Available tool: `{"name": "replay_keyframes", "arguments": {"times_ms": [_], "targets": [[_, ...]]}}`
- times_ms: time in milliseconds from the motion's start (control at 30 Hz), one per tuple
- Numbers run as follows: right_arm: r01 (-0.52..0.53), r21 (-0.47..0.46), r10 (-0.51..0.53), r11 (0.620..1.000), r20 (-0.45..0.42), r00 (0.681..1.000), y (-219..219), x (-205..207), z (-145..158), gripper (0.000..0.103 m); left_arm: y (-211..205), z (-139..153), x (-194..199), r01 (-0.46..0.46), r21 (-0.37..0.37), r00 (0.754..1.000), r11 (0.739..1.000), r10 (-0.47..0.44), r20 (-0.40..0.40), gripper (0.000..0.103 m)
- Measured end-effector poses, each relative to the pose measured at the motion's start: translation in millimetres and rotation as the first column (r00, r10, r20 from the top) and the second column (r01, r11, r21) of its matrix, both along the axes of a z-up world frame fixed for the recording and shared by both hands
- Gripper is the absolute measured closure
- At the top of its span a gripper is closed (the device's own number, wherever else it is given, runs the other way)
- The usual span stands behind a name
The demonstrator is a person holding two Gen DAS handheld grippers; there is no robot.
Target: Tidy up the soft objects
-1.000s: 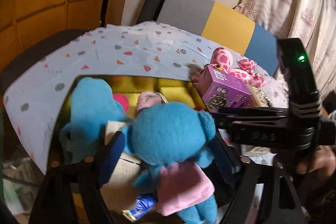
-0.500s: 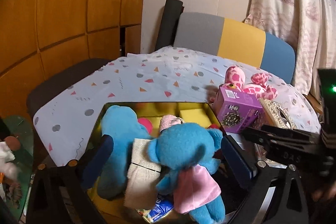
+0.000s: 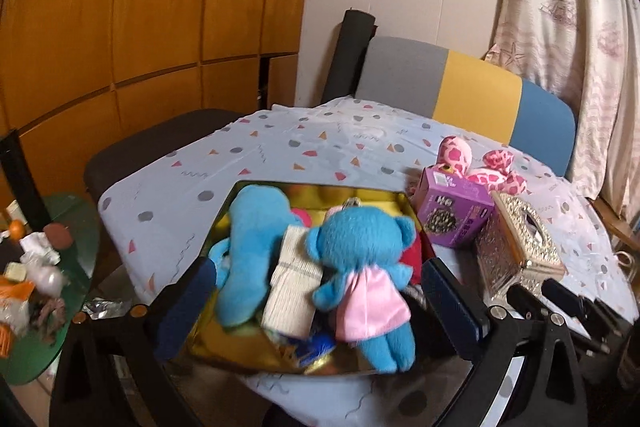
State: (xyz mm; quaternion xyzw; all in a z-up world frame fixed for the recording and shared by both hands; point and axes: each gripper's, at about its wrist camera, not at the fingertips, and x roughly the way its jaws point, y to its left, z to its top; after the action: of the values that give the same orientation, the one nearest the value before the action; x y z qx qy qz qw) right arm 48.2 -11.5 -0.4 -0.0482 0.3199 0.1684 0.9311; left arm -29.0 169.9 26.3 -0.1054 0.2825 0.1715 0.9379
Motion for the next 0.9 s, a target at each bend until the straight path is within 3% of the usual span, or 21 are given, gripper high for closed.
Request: {"name": "replay_keyframes", "arguments": {"times_ms": [200,400,900], "targets": [[-0.002,-0.008,0.001,1.000,-0.021,1.000,-2,-20,-12,0.050,-6,-4,-17,-0.050,0.018,0.999,0.999,0.050,-0.002,0.000],[0.017,0.004,-0.017,1.000,0.018,1.000,-3,-27,-7,0.050,-6,-3,-21,-0.084,0.036,0.996,0.996,0.084,-0.002,0.000],[0.007,-0.006,-0.007,1.000,0.042,0.999,2,-32,-4,0.050,-6,-8,-18,-0.079,0.036,0.996,0.996,0.080,-0.026,0.000]]}}
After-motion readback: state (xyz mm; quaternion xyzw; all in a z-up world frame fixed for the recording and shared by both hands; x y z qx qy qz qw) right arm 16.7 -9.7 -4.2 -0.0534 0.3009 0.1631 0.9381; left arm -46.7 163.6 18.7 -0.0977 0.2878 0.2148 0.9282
